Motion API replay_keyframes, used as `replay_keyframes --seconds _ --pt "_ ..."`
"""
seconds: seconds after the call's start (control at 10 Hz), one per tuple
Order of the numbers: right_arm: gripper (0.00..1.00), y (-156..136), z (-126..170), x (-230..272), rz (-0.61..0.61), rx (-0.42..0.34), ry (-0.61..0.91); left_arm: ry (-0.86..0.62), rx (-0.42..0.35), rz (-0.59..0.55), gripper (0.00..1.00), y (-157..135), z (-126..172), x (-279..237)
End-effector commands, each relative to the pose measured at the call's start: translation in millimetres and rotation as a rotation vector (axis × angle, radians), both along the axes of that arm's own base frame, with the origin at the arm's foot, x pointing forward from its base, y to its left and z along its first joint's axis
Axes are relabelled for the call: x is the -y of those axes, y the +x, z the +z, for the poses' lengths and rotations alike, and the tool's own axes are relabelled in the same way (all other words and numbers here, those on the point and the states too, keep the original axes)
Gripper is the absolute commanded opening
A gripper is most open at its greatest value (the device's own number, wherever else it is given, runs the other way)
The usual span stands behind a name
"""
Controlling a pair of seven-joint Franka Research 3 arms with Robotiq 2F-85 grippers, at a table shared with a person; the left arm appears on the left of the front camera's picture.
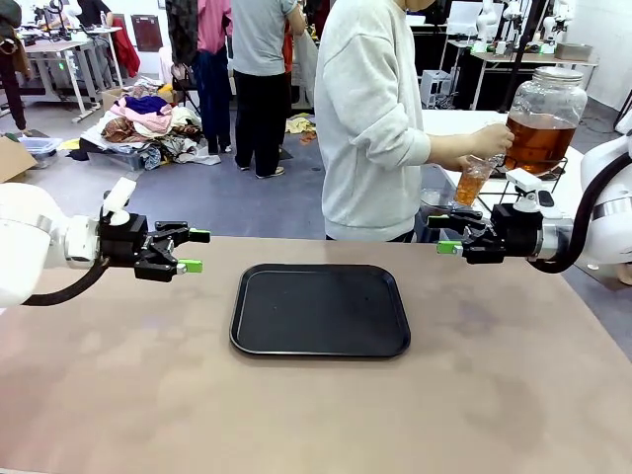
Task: Pour the drink into the iced cup.
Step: Open the gripper to release the iced cup you were holding.
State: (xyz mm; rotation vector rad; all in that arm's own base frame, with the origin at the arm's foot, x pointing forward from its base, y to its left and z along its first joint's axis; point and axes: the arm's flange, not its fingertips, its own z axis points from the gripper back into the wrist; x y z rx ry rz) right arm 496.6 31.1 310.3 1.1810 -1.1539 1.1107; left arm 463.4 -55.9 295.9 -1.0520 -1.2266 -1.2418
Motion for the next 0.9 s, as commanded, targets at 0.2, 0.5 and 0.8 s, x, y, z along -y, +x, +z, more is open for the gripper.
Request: replay_keyframes --seconds 0.2,0.5,0.8 --pt "1.0 0.5 3.2 -1.2 0.002 -0.009 0.0 0.001 -0.006 0.01 1.0 0.5 2.1 2.2" --pt "1.0 0.5 3.2 -1.2 0.002 -0.009 0.0 0.001 -0.006 0.01 1.0 0.5 2.1 2.2" --pt "1.0 0.5 3.2 -1.2 0.002 -0.009 0.0 0.001 -0.006 0.01 1.0 0.5 2.1 2.2"
